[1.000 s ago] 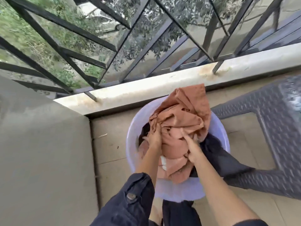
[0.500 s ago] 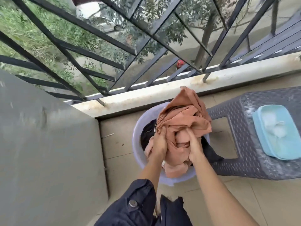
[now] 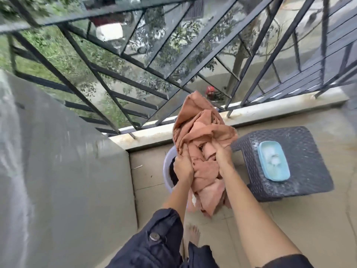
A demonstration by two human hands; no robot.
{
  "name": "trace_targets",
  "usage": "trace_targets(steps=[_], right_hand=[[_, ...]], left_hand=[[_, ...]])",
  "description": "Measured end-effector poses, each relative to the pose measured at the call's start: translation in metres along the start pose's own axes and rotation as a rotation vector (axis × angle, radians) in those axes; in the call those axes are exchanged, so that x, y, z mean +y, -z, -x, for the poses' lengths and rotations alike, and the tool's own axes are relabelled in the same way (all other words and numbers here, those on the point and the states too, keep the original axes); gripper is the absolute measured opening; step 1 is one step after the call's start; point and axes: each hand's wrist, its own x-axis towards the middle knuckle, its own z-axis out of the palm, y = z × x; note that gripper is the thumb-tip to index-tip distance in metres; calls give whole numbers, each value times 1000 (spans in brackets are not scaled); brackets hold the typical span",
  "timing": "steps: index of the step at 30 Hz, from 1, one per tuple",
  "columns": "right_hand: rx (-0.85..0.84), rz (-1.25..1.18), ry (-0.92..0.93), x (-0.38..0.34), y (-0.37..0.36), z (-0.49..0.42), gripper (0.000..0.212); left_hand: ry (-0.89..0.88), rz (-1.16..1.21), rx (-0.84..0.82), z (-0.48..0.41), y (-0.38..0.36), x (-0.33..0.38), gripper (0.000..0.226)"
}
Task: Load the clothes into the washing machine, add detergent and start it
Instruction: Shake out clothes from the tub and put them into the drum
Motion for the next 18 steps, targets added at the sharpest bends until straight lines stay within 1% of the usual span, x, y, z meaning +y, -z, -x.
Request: trace_targets(steps=[2, 3, 4, 6, 8, 11, 18], right_hand=[[37, 18, 23, -12, 3, 18, 68], [54, 31, 30, -15, 6, 23, 77], [59, 45, 42, -27, 8, 38, 79], [57, 130, 56, -52, 14, 67, 70], [64, 195, 66, -79, 21, 94, 65], [61, 241, 110, -108, 26, 121, 64], [43, 258, 216, -147, 20, 172, 65]], left_hand=[[-39, -69, -45, 18, 13, 22, 27], [-71, -65, -31, 30, 18, 33, 31], [-100, -54, -1, 44, 23, 44, 38], [-149, -59, 54, 66, 32, 62, 49], [-160, -39, 79, 83, 42, 77, 53], [-145, -46, 113, 104, 56, 98, 57], [-198, 26, 208, 144, 93, 129, 66]])
